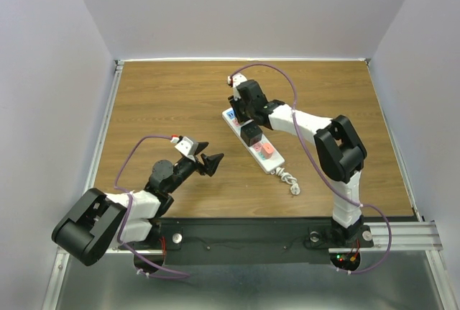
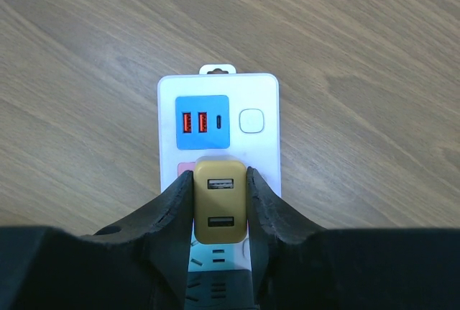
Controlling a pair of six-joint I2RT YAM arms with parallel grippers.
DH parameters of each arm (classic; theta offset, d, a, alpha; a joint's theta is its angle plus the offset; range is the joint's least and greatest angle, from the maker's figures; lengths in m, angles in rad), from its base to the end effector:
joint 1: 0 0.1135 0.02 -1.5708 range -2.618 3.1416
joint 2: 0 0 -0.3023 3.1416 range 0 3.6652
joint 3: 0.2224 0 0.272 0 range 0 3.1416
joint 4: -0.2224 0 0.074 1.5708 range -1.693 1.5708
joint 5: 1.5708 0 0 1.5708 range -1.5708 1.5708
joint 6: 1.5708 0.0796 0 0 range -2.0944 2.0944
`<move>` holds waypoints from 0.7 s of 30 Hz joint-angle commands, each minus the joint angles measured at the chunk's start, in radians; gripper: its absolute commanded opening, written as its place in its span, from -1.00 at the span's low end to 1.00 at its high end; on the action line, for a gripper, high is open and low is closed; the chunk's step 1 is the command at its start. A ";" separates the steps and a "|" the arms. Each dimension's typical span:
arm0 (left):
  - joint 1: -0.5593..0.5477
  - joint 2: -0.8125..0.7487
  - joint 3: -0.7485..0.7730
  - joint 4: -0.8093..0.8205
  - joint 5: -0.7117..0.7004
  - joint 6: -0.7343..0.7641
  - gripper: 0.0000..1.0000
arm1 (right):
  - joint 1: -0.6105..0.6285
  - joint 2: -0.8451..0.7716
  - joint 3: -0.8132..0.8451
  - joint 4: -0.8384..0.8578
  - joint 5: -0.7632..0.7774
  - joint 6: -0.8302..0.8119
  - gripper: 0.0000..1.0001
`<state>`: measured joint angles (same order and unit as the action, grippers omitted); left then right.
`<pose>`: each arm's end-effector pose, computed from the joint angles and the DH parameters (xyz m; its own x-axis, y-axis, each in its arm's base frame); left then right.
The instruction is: Insert the plug
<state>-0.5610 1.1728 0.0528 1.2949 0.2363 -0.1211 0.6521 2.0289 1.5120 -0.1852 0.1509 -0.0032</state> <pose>0.1776 -0.1336 0.2059 0.0602 -0.1765 -0.9825 0.7250 0.6842 -0.0785 0.4290 0.3125 0.2071 -0.5117 -0.3947 -0.7632 -0.5104 0.8542 -0.0995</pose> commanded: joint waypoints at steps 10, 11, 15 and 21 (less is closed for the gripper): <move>0.006 -0.036 0.001 0.184 0.024 -0.005 0.61 | 0.040 0.034 -0.179 -0.025 0.067 0.051 -0.99; 0.006 -0.035 0.001 0.184 0.023 -0.005 0.61 | 0.040 0.048 -0.167 -0.026 0.068 0.049 -0.99; 0.006 -0.036 -0.001 0.185 0.024 -0.005 0.61 | 0.040 0.079 -0.159 -0.026 0.075 0.048 -0.99; 0.007 -0.038 -0.002 0.188 0.028 -0.005 0.61 | 0.040 0.094 -0.191 -0.022 0.067 0.068 -0.99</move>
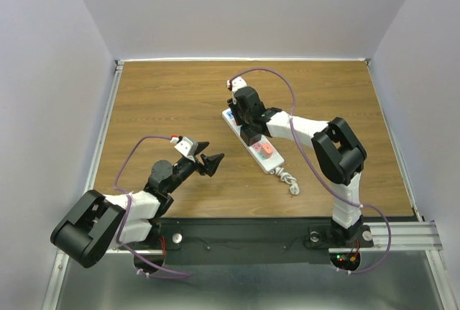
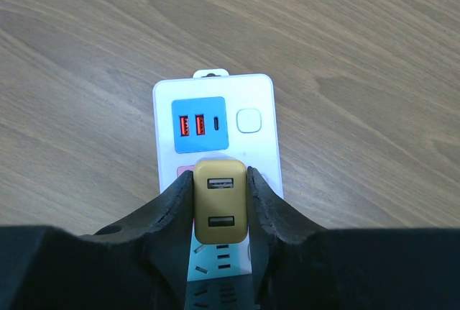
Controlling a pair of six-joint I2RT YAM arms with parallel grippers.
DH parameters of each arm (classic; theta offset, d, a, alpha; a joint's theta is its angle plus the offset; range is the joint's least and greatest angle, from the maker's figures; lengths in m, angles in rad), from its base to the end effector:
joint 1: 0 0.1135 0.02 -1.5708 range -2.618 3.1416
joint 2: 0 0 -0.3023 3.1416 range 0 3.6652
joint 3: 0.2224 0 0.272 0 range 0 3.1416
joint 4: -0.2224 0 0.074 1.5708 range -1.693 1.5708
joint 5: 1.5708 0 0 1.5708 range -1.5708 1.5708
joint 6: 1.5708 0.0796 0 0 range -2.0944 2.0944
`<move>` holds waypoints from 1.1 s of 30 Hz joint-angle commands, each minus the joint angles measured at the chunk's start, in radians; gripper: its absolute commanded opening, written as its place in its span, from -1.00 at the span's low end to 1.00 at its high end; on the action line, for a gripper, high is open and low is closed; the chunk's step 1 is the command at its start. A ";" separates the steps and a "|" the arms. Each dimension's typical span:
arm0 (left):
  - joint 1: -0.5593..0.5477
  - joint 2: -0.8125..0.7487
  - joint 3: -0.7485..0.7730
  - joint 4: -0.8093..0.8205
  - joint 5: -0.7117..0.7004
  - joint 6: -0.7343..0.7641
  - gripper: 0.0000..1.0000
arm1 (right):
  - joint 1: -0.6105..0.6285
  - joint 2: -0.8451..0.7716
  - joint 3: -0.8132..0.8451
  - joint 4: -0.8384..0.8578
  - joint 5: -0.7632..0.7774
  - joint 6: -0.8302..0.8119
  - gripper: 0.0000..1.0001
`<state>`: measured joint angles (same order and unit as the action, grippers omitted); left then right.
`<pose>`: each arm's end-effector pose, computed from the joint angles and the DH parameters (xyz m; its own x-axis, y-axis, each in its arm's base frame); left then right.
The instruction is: Insert the plug
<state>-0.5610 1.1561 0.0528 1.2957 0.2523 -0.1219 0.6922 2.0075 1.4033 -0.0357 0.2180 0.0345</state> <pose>0.1754 -0.1337 0.2093 0.0728 -0.1848 -0.9801 0.7370 0.6721 -0.0720 0.4128 0.3199 0.1955 -0.4763 -0.3511 -0.8061 -0.4734 0.8750 -0.1014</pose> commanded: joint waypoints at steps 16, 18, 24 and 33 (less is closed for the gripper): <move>0.009 -0.018 0.027 0.126 -0.030 -0.009 0.61 | 0.001 -0.055 -0.018 -0.098 -0.115 0.044 0.08; 0.009 -0.010 0.041 0.113 -0.042 -0.009 0.62 | 0.001 -0.079 -0.009 -0.089 -0.114 0.039 0.23; 0.009 -0.038 0.087 0.013 -0.077 -0.013 0.63 | 0.001 -0.237 -0.113 0.028 -0.140 0.024 0.80; 0.009 -0.327 0.162 -0.335 -0.321 -0.074 0.67 | 0.001 -0.650 -0.521 0.337 -0.014 0.068 1.00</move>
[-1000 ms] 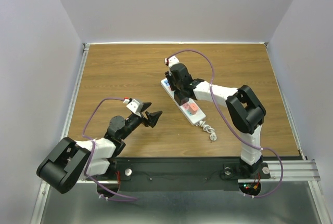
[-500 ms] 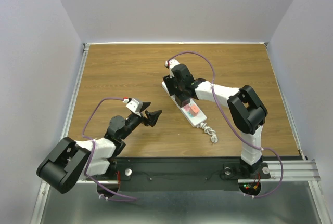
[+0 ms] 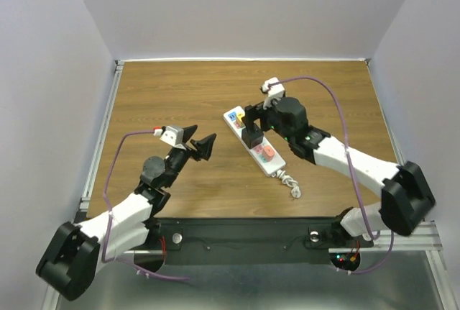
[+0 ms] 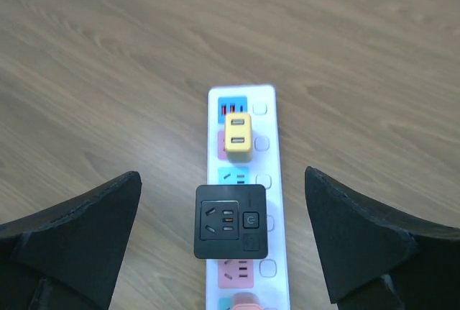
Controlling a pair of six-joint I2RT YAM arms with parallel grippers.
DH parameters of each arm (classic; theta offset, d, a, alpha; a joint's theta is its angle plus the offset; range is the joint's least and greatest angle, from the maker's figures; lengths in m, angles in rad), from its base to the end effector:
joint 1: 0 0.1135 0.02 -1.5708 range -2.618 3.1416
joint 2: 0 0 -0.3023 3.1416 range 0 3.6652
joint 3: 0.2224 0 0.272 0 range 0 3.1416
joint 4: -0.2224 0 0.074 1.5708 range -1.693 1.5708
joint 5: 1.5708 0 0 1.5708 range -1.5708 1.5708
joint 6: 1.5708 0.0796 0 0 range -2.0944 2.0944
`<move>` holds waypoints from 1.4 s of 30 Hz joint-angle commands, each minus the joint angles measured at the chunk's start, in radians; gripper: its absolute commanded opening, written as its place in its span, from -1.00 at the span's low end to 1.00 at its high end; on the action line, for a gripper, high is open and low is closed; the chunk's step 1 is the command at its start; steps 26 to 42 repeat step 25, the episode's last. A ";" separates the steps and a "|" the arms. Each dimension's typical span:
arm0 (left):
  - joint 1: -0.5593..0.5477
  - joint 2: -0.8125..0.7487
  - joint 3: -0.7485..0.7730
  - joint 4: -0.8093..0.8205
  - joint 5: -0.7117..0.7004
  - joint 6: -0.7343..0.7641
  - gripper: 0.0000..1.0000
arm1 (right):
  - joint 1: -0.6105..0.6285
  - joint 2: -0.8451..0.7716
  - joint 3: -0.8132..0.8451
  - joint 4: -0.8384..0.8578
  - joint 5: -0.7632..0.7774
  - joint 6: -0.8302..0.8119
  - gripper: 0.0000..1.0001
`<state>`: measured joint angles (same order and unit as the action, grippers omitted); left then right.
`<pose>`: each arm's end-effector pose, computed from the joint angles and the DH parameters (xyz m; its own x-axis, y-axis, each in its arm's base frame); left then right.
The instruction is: Insert the plug
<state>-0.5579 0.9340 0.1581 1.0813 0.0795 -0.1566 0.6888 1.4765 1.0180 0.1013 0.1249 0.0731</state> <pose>0.1815 -0.1207 0.2597 0.1596 -0.2829 -0.9458 0.6245 0.7709 -0.1251 0.3146 0.2462 0.2973 -0.3087 -0.1603 -0.9376 -0.5194 0.8542 0.0250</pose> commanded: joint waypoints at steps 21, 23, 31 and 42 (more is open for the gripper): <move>0.006 -0.274 0.127 -0.301 -0.388 -0.072 0.69 | 0.003 -0.614 -0.709 0.551 0.648 0.114 1.00; 0.006 -0.271 0.115 -0.279 -0.385 -0.066 0.69 | 0.003 -0.643 -0.725 0.564 0.647 0.110 1.00; 0.006 -0.270 0.113 -0.274 -0.389 -0.064 0.69 | 0.003 -0.659 -0.742 0.569 0.642 0.106 1.00; 0.006 -0.270 0.113 -0.274 -0.389 -0.064 0.69 | 0.003 -0.659 -0.742 0.569 0.642 0.106 1.00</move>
